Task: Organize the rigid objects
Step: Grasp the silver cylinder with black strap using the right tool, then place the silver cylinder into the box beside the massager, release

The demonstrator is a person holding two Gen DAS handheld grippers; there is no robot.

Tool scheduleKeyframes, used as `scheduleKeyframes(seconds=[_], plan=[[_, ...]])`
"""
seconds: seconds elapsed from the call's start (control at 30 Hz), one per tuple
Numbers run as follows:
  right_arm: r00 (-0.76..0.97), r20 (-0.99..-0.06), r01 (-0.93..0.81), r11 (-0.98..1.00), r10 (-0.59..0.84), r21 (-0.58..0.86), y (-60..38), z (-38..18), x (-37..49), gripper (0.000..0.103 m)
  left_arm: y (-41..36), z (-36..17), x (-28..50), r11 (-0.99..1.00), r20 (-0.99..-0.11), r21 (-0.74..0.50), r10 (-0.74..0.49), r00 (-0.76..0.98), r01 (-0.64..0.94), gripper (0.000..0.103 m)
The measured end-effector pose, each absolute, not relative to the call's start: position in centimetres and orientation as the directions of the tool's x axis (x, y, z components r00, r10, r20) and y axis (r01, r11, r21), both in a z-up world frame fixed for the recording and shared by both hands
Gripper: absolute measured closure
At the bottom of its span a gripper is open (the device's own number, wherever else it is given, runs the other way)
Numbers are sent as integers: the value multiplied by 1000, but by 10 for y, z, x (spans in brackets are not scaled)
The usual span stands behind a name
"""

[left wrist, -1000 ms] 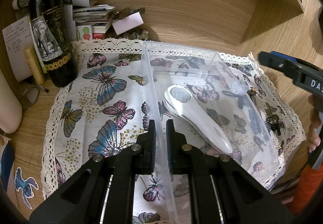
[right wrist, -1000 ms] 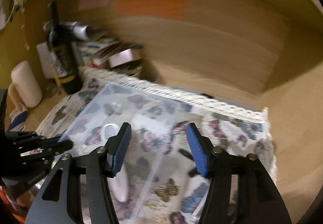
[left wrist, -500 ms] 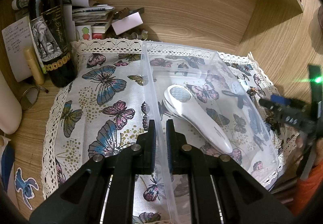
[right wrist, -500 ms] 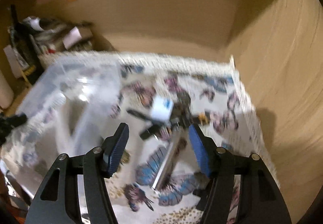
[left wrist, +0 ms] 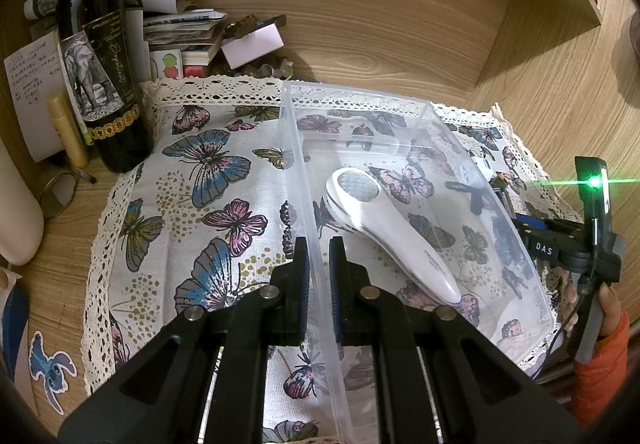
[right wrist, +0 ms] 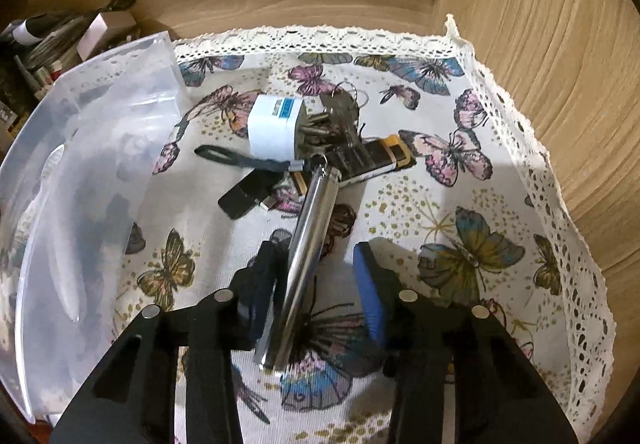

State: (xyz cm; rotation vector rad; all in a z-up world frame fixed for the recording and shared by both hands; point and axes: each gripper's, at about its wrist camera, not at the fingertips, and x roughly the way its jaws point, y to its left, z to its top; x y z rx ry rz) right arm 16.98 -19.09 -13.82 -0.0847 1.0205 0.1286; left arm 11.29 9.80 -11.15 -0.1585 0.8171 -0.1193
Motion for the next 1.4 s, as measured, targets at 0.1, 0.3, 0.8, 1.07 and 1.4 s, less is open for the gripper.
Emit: scheduleKeyframes(seconds=[0.1, 0.3, 0.8, 1.07, 1.4], plan=[[526, -848, -150, 988, 62, -21, -190, -139, 172, 86, 98, -111, 113, 981, -715, -188, -168, 678, 46, 94], [555, -830, -159, 987, 63, -31, -187, -135, 172, 89, 98, -111, 113, 982, -717, -184, -165, 678, 45, 94], [681, -718, -226, 974, 143, -21, -166, -73, 153, 89, 98, -111, 112, 981, -716, -186, -168, 678, 46, 94], [734, -635, -298, 954, 240, 16, -145, -35, 148, 89, 99, -111, 112, 982, -716, -185, -167, 678, 46, 94], [712, -622, -412, 911, 326, 6, -102, -28, 150, 89, 99, -111, 112, 982, -717, -185, -167, 677, 46, 94]])
